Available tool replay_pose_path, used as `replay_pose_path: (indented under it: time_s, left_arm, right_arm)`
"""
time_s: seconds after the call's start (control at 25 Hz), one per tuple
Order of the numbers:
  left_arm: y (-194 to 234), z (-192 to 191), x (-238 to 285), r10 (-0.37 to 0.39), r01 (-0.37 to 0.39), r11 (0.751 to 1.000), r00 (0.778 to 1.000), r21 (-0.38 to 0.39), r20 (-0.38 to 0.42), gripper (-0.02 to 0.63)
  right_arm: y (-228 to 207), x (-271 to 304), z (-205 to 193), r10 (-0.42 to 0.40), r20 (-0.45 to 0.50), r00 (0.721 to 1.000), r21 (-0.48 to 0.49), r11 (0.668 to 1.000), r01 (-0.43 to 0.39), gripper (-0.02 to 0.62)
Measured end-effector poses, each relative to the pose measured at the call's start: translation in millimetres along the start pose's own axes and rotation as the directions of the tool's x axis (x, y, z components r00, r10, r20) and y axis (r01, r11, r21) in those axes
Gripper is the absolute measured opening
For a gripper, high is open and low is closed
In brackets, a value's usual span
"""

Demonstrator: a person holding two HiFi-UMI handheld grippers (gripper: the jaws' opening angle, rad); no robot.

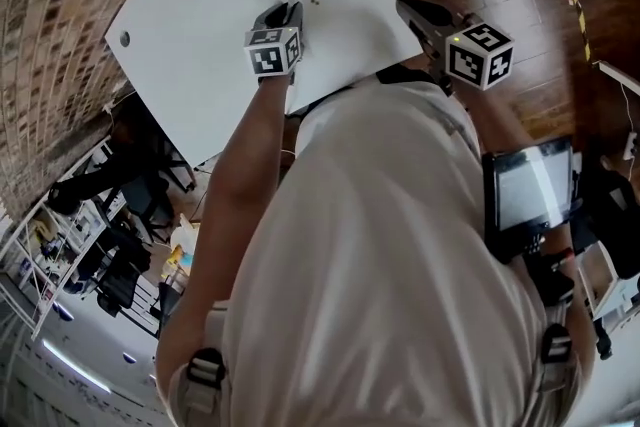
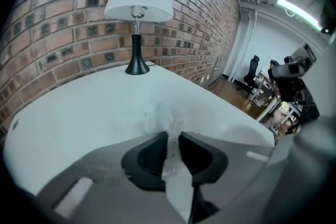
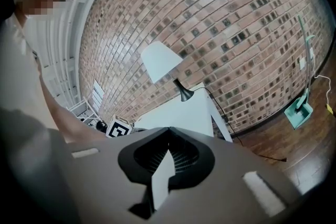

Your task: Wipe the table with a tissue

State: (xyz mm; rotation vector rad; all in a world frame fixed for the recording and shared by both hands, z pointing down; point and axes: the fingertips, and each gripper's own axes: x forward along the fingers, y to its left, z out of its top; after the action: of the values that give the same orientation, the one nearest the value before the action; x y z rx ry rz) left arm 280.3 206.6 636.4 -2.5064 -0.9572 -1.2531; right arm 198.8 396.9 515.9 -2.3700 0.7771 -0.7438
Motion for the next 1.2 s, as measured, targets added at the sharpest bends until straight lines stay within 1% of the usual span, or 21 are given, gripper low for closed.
replay_pose_path:
  time_s: [0.08,0.2,0.24,0.32,0.56,0.68,0.8,0.84,0.92,1.0,1.08,1.12,1.2]
  left_arm:
    - [-8.9,2.1,5.5,-0.024,0.024,0.998,1.000,0.054,-0.012,0.077]
    - [-24.3,8.5,12.7,-0.059,0.063,0.988,0.998,0.143,-0.030,0.075]
    - [-27.4,9.6,14.1,-0.060,0.065,0.984,0.998,0.164,-0.035,0.075]
    - [-31.8,9.8,14.5,-0.063,0.069,0.981,0.997,0.181,-0.035,0.075]
    - [-61.4,-1.4,10.1,-0.114,0.113,0.976,0.993,0.187,-0.002,0.074]
    - [-77.4,-6.8,9.3,-0.137,0.135,0.979,0.991,0.152,0.007,0.075]
    - [-94.1,-9.7,8.9,-0.203,0.202,0.975,0.979,0.098,0.001,0.075]
    - [-99.5,-8.5,7.3,-0.231,0.229,0.970,0.973,0.082,0.008,0.075]
    - [-103.6,0.9,-1.2,-0.261,0.258,0.964,0.963,0.060,0.066,0.075]
    - [-92.4,14.0,-13.4,-0.235,0.232,0.972,0.961,0.033,0.145,0.077]
    - [-66.9,19.2,-23.0,-0.167,0.171,0.985,0.969,-0.008,0.185,0.077]
    - [-51.7,17.7,-26.1,-0.126,0.132,0.991,0.975,-0.020,0.183,0.077]
    - [-23.5,10.3,-29.8,-0.050,0.051,0.999,0.987,-0.007,0.153,0.077]
  right_arm:
    - [1.4,-0.3,-0.7,0.001,0.001,1.000,-0.005,1.000,-0.001,0.005]
    - [1.0,-1.1,-1.8,0.001,0.003,1.000,-0.005,1.000,-0.001,0.005]
    - [-0.1,-1.8,-2.3,0.000,0.002,1.000,-0.004,1.000,0.000,0.005]
    - [-2.7,-3.7,-2.7,-0.005,0.003,1.000,-0.001,1.000,0.005,0.005]
    - [-6.5,-3.8,0.5,-0.007,0.010,1.000,0.001,1.000,0.007,0.005]
    - [-5.5,-2.1,0.9,-0.002,0.004,1.000,-0.002,1.000,0.002,0.005]
    - [-3.2,1.2,2.9,0.004,0.001,1.000,-0.003,1.000,-0.004,0.005]
    - [-2.7,1.8,3.9,0.004,0.003,1.000,0.000,1.000,-0.004,0.005]
    - [-2.8,1.9,6.5,0.004,0.014,1.000,0.008,1.000,-0.004,0.005]
    - [-5.4,0.2,8.4,0.000,0.022,1.000,0.011,1.000,0.000,0.005]
    - [-9.1,-1.9,8.8,-0.006,0.025,1.000,0.013,1.000,0.006,0.005]
    - [-10.2,-2.4,8.9,-0.008,0.026,1.000,0.015,1.000,0.008,0.004]
    - [-9.9,-2.0,8.8,-0.008,0.028,1.000,0.018,1.000,0.007,0.005]
